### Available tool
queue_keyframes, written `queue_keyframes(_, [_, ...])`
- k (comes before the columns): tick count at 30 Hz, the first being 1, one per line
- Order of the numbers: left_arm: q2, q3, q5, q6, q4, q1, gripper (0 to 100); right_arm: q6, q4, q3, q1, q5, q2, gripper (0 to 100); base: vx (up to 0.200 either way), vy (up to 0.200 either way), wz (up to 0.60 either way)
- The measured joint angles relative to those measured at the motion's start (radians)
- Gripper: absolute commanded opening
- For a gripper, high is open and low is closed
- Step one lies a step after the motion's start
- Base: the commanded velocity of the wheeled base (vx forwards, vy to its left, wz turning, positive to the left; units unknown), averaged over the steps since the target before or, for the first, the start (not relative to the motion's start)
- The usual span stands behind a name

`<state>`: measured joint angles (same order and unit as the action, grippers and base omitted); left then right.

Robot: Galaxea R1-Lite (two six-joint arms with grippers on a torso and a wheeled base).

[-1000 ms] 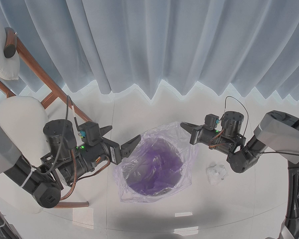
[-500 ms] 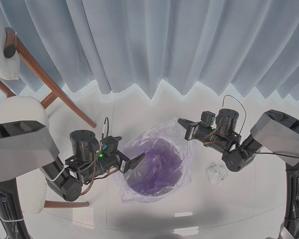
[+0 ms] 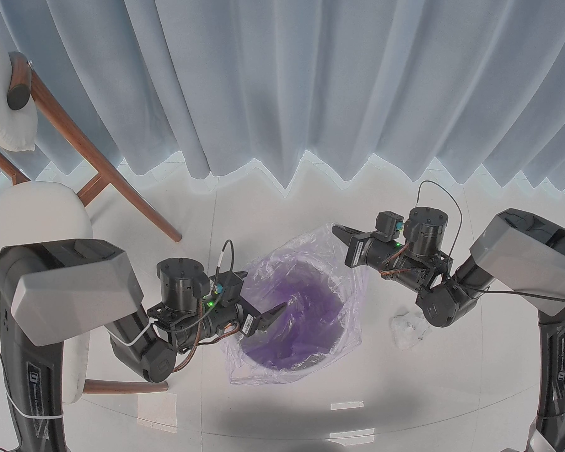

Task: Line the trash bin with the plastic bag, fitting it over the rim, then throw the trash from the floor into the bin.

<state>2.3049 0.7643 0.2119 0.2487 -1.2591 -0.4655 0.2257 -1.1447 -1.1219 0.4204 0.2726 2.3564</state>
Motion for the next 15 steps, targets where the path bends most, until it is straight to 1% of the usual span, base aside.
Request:
queue_keyframes(5, [0.023,0.031,-0.009,-0.003,0.000,0.002,0,0.000,-0.002,-0.002,0.004,0.000,-0.001,0,0.000,0.000,0.00])
queue_keyframes(8, [0.023,0.044,-0.027,-0.013,0.001,0.004,0,-0.002,-0.002,0.000,0.004,0.000,-0.001,0,0.000,0.000,0.00])
queue_keyframes(15, [-0.033,0.058,-0.054,-0.048,0.009,0.019,0,-0.002,-0.036,0.015,0.004,0.000,-0.001,0,0.000,0.000,0.00])
